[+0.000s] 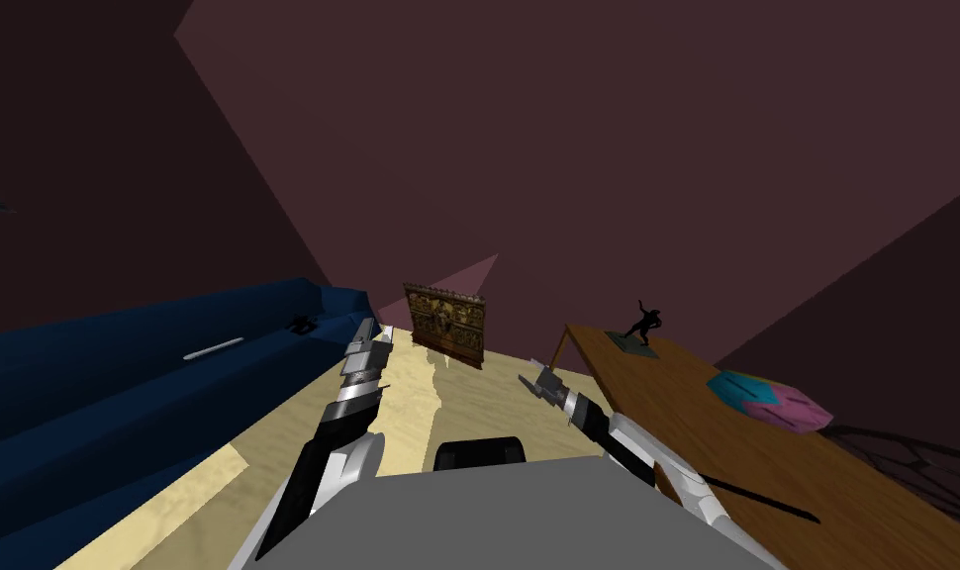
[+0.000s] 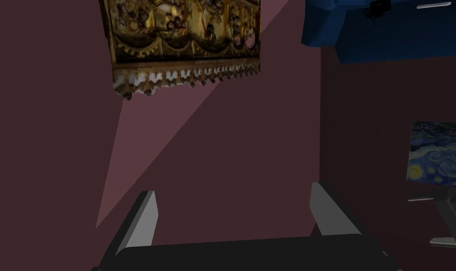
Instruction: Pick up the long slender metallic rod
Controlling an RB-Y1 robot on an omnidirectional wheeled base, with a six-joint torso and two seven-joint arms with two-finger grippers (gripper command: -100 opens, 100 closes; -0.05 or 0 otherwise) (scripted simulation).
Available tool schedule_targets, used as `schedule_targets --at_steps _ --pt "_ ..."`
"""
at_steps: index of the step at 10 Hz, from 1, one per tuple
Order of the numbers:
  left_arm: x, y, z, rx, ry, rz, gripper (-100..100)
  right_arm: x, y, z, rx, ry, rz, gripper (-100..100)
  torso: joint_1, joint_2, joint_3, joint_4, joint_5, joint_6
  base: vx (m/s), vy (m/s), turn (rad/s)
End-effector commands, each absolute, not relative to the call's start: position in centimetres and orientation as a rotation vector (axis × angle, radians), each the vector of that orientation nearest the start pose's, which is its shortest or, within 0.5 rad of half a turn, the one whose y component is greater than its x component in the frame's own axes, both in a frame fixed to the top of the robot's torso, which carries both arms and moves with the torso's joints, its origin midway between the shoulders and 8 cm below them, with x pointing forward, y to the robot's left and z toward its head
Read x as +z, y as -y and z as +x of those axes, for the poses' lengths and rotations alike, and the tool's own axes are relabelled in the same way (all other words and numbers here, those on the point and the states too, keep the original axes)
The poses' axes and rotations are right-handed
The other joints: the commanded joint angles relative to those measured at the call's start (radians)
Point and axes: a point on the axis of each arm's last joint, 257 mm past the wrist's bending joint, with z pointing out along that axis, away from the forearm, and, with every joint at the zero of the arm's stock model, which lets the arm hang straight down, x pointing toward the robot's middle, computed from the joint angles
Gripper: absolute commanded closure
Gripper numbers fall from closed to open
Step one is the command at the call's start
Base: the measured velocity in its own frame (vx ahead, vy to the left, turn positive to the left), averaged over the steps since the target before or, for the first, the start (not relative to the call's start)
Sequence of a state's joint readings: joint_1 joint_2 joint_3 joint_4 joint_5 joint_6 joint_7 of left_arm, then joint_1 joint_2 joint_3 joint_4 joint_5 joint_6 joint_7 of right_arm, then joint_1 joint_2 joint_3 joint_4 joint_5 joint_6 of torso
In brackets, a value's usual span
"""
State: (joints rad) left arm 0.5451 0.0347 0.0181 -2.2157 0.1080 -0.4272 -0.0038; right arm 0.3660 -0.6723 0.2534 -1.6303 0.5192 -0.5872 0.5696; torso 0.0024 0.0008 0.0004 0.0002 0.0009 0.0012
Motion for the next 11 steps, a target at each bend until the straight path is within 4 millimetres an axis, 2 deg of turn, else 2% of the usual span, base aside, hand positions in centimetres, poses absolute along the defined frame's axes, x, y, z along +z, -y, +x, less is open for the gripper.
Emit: schedule_targets --at_steps 1,2,3,4,5,6,7,8,10,11 --pt "-3.4 -30.6 35.8 -1.286 -0.692 -0.844 0 -33.4 23.2 34.4 0.466 -1.723 -0.603 -100 0.0 0.0 0.0 0.0 0.0 0.0 0.029 0.034 0.136" --pt "-3.4 -30.6 35.8 -1.286 -0.692 -0.844 0 -33.8 23.6 34.3 0.461 -1.735 -0.599 -100 0.0 0.0 0.0 0.0 0.0 0.0 0.022 0.023 0.072" --pt "-3.4 -30.6 35.8 -1.286 -0.692 -0.844 0 -36.2 25.0 33.2 0.417 -1.788 -0.676 -100 -0.001 0.0 0.0 0.0 0.0 0.0 0.021 0.028 0.142" --pt "-3.4 -30.6 35.8 -1.286 -0.692 -0.844 0 -36.4 25.2 33.2 0.415 -1.794 -0.675 -100 -0.001 0.0 0.0 0.0 0.0 0.0 0.019 0.015 0.058" --pt "-3.4 -30.6 35.8 -1.286 -0.692 -0.844 0 -38.5 26.8 32.0 0.374 -1.843 -0.751 -100 -0.001 0.0 0.0 0.0 0.0 0.0 0.021 0.007 0.1" --pt "-3.4 -30.6 35.8 -1.286 -0.692 -0.844 0 -38.8 27.1 31.9 0.37 -1.852 -0.748 -100 -0.002 0.001 0.0 0.0 0.0 0.0 0.016 0.002 0.062" --pt "-3.4 -30.6 35.8 -1.286 -0.692 -0.844 0 -40.8 28.9 30.5 0.33 -1.902 -0.822 -100 -0.002 0.001 0.0 0.0 -0.001 0.0 0.02 0.003 0.102" --pt "-3.4 -30.6 35.8 -1.286 -0.692 -0.844 0 -41.1 29.1 30.4 0.326 -1.91 -0.82 -100 -0.002 0.001 0.0 0.0 0.0 0.0 0.017 -0.003 0.041" --pt "-3.4 -30.6 35.8 -1.286 -0.692 -0.844 0 -44.7 32.7 27.3 0.258 -2.005 -0.954 -100 -0.003 0.001 0.0 0.0 -0.001 0.0 0.02 -0.022 0.089" --pt "-3.4 -30.6 35.8 -1.286 -0.692 -0.844 0 -45.1 33.7 26.9 0.244 -2.026 -0.956 -100 -0.005 0.0 0.0 0.0 -0.001 0.0 0.019 -0.037 0.045"
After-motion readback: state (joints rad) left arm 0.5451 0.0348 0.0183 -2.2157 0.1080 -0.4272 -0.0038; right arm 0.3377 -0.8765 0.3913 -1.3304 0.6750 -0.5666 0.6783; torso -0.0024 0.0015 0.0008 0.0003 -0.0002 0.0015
